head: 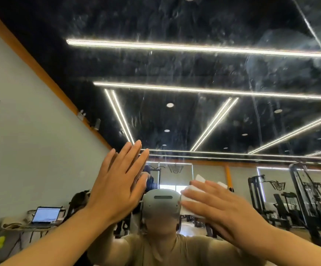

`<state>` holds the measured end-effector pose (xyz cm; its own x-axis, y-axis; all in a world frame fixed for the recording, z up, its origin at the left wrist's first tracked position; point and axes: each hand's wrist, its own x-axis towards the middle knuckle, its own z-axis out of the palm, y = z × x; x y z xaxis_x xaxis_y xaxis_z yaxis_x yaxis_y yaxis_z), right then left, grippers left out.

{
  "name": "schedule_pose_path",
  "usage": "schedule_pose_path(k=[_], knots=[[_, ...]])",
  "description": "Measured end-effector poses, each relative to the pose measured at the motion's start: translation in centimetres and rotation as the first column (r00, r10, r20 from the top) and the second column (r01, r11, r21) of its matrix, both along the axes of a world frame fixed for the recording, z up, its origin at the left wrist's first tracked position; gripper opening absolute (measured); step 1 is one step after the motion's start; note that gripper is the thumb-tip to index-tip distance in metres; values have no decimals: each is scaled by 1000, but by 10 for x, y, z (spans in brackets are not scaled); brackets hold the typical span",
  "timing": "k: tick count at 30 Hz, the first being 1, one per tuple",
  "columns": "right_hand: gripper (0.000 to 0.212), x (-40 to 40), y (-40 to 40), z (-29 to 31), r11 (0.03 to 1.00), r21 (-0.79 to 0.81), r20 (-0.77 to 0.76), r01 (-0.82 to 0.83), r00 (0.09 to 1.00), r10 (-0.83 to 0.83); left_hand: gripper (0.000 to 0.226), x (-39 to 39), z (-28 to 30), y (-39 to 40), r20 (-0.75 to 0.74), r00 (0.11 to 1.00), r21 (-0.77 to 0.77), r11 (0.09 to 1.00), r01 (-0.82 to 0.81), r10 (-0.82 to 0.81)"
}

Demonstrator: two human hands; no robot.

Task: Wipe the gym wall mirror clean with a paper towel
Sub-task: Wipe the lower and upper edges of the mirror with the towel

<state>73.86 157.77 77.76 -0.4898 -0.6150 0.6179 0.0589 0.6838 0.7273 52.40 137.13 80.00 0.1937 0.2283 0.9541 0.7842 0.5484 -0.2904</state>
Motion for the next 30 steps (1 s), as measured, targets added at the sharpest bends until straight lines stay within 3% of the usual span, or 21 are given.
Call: schedule_pose_path(k=[3,7,11,14,19,25,30], knots=[[40,-10,-5,38,984,-158,5,-87,996,89,60,-8,-12,-4,-11,998,8,998,-55,55],[42,-23,-12,125,895,-393,-217,-210,967,132,60,-12,-12,-2,-13,999,12,999,-53,53],[40,-30,-28,207,790,-522,-468,-322,882,50,60,-12,-11,-2,-21,998,9,999,-50,51],[36,-34,-42,232,694,-614,-524,-375,852,-3,61,-13,-11,-2,-15,999,7,999,-44,44],[39,-38,-37,185,820,-518,-451,-243,892,-21,61,-15,-11,0,-21,999,8,999,-49,49],[46,-49,-45,44,950,-298,-237,-98,971,26,60,-14,-12,0,-29,999,16,999,-31,32],[48,-47,-33,-21,987,-155,-114,-44,993,27,59,-13,-11,-3,3,1000,-25,1000,-18,18]])
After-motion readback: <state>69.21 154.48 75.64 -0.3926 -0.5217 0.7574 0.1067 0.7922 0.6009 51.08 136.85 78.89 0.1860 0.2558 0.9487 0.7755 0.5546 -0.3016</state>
